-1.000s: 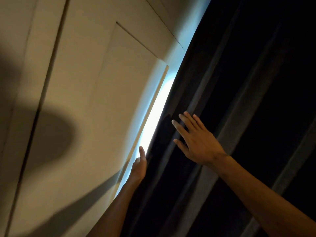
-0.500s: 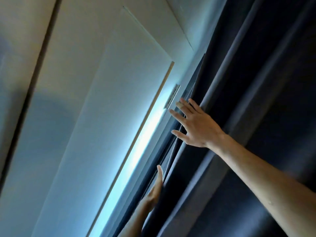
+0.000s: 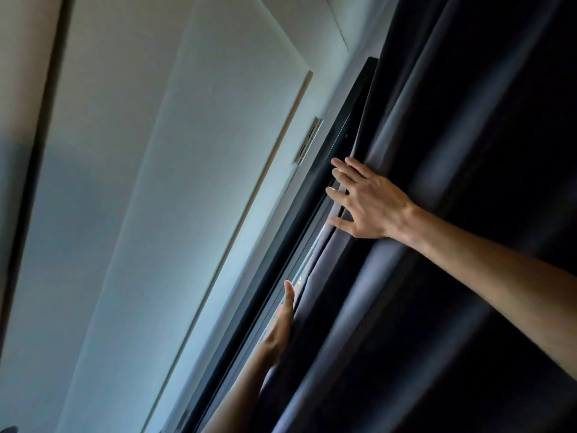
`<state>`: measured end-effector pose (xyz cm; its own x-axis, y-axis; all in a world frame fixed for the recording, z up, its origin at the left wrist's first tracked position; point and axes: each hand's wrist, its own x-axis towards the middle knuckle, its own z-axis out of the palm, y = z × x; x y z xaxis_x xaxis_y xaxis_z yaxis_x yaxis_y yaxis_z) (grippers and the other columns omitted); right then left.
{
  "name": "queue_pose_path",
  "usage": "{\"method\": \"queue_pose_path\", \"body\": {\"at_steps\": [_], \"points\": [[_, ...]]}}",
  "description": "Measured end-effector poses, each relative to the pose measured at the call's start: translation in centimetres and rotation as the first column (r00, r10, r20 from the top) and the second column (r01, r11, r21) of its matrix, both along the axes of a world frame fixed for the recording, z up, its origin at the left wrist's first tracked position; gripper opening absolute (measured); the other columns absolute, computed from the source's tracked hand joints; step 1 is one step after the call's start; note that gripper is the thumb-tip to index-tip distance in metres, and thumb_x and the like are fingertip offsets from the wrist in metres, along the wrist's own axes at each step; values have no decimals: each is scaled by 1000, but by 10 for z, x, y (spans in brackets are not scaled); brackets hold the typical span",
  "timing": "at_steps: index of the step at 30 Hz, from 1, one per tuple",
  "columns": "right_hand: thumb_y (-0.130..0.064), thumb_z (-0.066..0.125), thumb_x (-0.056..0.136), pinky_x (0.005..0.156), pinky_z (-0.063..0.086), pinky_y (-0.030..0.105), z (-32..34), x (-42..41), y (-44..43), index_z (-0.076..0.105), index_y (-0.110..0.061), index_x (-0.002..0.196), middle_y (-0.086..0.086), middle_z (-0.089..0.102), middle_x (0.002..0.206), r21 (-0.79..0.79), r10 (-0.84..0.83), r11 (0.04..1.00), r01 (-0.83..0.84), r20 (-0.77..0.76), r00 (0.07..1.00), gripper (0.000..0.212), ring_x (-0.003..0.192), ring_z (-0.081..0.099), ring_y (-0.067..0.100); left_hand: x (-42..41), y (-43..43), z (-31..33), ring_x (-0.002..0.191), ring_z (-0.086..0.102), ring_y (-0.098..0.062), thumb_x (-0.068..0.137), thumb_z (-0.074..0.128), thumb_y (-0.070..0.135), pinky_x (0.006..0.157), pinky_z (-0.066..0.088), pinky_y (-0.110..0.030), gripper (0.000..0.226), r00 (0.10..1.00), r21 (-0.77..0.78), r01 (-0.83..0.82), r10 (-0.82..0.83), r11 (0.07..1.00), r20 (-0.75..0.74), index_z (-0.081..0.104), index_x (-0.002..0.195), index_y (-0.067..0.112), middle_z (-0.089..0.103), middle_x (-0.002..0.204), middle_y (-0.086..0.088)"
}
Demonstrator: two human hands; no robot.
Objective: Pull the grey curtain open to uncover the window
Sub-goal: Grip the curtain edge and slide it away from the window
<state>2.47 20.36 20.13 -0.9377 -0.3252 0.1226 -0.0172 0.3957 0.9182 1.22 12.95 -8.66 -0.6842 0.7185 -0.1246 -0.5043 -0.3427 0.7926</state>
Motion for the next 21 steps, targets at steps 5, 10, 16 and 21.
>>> {"method": "queue_pose_path", "body": {"at_steps": [5, 10, 16, 21], "points": [[-66, 24, 97, 130, 1, 45, -7, 3, -11, 37, -12, 153, 23, 35, 161, 22, -16, 1000, 15, 42, 999, 79, 159, 6, 33, 12, -13, 9, 106, 50, -8, 88, 9, 74, 93, 35, -29, 85, 782, -116, -476, 359, 872, -509, 60, 124, 17, 55, 114, 11], [-72, 28, 94, 129, 8, 47, -7, 9, -25, 50, -13, 139, 20, 51, 145, 59, 52, 997, -55, 46, 998, 77, 148, 31, 38, 14, -23, -11, 84, 52, -20, 94, 17, 63, 88, 42, -45, 42, 608, -147, -682, 444, 716, -658, 33, 74, 30, 50, 77, 7], [-71, 31, 94, 128, 20, 48, -7, 14, -43, 54, -7, 132, 23, 58, 135, 56, 132, 989, -135, 40, 990, 78, 140, 44, 38, 21, -34, -31, 85, 49, -12, 94, 10, 63, 84, 34, -33, 37, 410, -100, -841, 504, 532, -760, 32, 83, 36, 50, 85, 12], [-74, 28, 93, 128, 21, 48, -7, 29, -53, 55, -9, 131, 22, 60, 132, 33, 152, 988, -153, 16, 988, 81, 136, 48, 36, 35, -48, -30, 81, 45, -13, 93, 11, 63, 84, 34, -34, 35, 336, -82, -890, 523, 449, -783, 32, 87, 35, 48, 86, 10]]}}
